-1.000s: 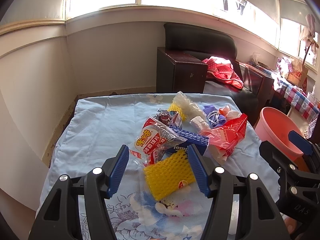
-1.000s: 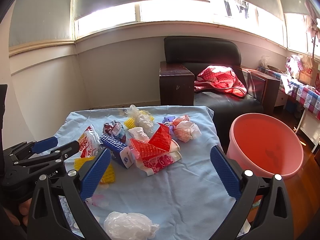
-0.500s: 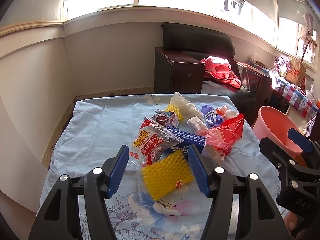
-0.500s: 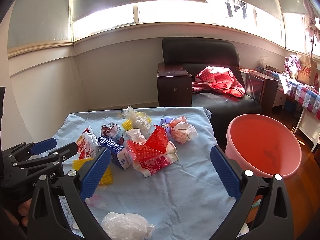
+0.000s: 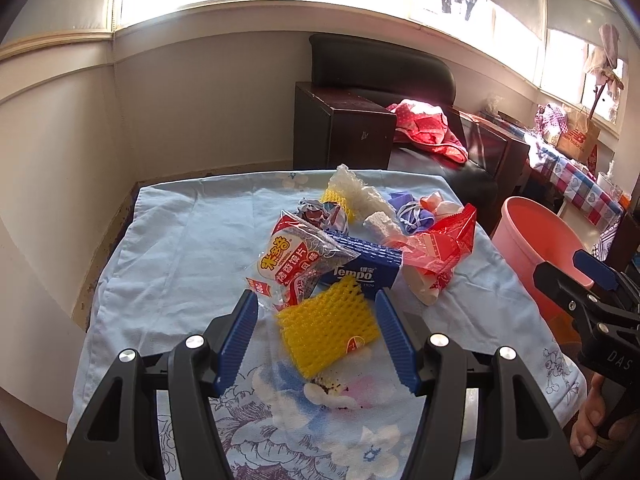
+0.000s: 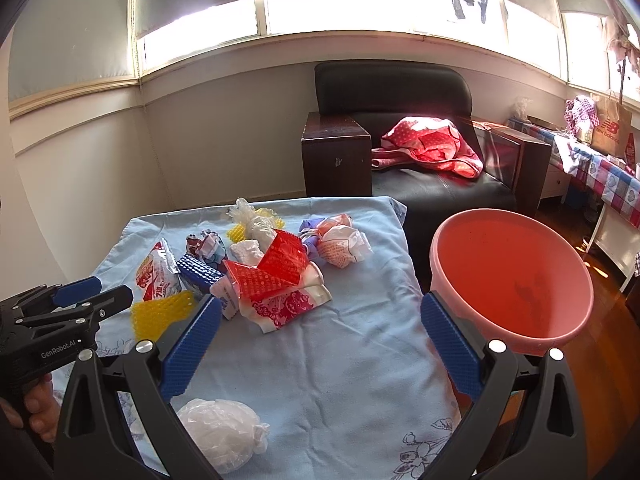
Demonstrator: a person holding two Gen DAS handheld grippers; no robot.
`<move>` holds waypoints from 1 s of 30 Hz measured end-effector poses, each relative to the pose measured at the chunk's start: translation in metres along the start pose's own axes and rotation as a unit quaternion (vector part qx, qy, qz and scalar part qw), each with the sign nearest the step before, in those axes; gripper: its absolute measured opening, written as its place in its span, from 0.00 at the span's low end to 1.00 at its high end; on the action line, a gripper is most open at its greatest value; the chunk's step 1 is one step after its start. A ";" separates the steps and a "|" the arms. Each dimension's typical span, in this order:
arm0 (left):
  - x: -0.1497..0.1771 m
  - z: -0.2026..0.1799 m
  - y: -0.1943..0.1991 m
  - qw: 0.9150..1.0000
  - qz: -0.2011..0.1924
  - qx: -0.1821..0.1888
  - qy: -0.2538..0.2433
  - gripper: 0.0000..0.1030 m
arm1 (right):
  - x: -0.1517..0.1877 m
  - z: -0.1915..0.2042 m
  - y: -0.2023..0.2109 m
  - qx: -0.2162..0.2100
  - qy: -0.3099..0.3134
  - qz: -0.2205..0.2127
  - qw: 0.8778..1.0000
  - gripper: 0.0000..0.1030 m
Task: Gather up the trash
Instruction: 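Grasp the white plastic bag with the right tool while the left tool grasps the yellow sponge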
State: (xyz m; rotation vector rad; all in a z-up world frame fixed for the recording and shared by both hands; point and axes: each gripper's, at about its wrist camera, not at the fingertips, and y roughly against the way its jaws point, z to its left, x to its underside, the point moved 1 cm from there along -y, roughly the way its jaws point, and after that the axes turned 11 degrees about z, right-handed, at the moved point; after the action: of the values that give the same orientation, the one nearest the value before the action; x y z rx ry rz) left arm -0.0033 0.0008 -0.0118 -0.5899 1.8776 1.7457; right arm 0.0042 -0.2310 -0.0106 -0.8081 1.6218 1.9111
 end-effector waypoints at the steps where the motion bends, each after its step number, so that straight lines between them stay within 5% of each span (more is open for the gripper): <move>1: 0.001 0.001 0.001 1.000 0.002 -0.001 -0.003 0.59 | 0.001 -0.001 0.000 -0.005 0.002 0.006 1.000 0.97; 10: 0.022 0.004 -0.007 0.999 0.033 0.017 -0.014 0.59 | 0.017 0.006 0.003 -0.096 0.046 0.061 0.992 0.97; 19: 0.019 0.000 -0.043 0.997 0.077 0.013 -0.009 0.59 | 0.038 0.032 -0.021 -0.206 0.100 0.153 0.961 0.92; 24: 0.019 0.002 -0.062 0.994 0.103 0.017 0.004 0.37 | 0.041 0.032 -0.030 -0.249 0.091 0.182 0.947 0.88; 26: 0.020 0.004 -0.067 0.993 0.111 0.022 0.012 0.21 | 0.042 0.025 -0.029 -0.281 0.071 0.185 0.939 0.88; 30: 0.021 0.008 -0.066 0.994 0.104 0.028 0.018 0.09 | 0.041 0.017 -0.033 -0.301 0.044 0.193 0.933 0.88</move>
State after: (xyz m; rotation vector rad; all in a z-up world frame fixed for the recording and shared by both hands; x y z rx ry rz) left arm 0.0219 0.0037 -0.0769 -0.4202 2.0689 1.8145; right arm -0.0036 -0.2092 -0.0607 -0.8535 1.3128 2.7624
